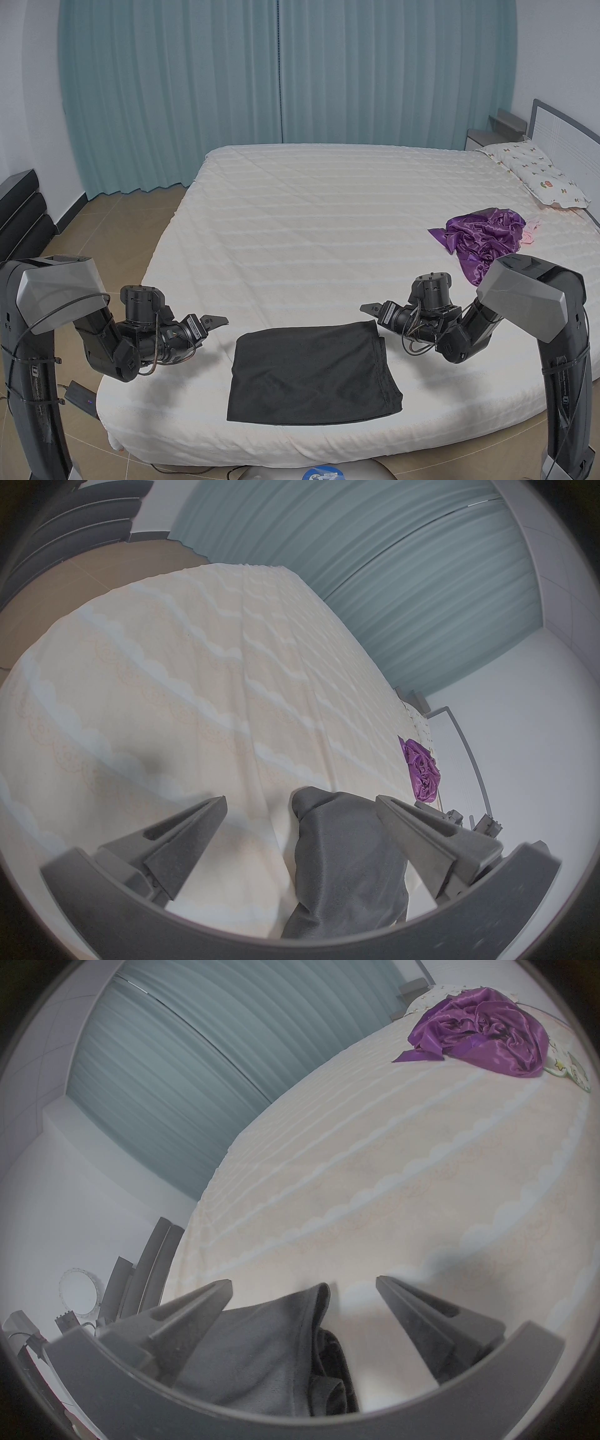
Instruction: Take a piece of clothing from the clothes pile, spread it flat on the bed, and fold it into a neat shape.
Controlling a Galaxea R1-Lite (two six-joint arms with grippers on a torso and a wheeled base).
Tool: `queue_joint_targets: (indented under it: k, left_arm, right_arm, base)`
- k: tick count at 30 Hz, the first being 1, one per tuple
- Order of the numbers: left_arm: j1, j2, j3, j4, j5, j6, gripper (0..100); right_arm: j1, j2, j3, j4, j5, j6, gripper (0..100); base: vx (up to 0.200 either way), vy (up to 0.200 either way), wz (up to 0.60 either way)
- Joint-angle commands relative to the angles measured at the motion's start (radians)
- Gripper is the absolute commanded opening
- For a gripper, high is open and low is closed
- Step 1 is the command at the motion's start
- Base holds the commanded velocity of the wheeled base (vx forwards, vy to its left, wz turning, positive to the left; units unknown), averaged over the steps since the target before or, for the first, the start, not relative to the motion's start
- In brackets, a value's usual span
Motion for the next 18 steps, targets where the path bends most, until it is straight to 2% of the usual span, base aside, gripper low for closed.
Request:
queue_joint_targets:
  k: [1, 3, 7, 10, 14, 16, 18]
  left_arm:
    - [0.0, -0.074, 0.014, -0.005, 0.054, 0.004, 100]
    - [0.001, -0.18, 0.017, 0.008, 0.122, 0.007, 100]
    - [0.009, -0.306, 0.021, 0.015, 0.142, 0.016, 100]
    - [0.011, -0.449, 0.055, 0.097, 0.168, 0.03, 100]
    - [0.009, -0.61, 0.123, 0.136, 0.232, 0.05, 100]
    - [0.009, -0.714, 0.183, 0.138, 0.26, 0.079, 100]
    - [0.009, -0.745, 0.202, 0.14, 0.266, 0.092, 100]
  right_arm:
    - [-0.032, -0.136, 0.094, -0.006, -0.006, -0.002, 100]
    - [-0.051, -0.264, 0.194, -0.029, -0.006, -0.006, 100]
    - [-0.077, -0.452, 0.335, -0.047, -0.008, -0.009, 100]
    - [-0.082, -0.681, 0.471, -0.038, -0.018, -0.017, 100]
    - [-0.08, -0.94, 0.628, -0.032, -0.02, -0.074, 100]
    - [-0.082, -1.112, 0.72, -0.017, -0.029, -0.14, 100]
    - [-0.082, -1.164, 0.74, -0.003, -0.035, -0.158, 100]
  base:
    - [0.0, 0.0, 0.0]
    - [0.0, 0.0, 0.0]
    - [0.0, 0.0, 0.0]
    - [0.0, 0.0, 0.0]
    - [0.0, 0.0, 0.0]
    - [0.0, 0.0, 0.0]
    - [0.0, 0.0, 0.0]
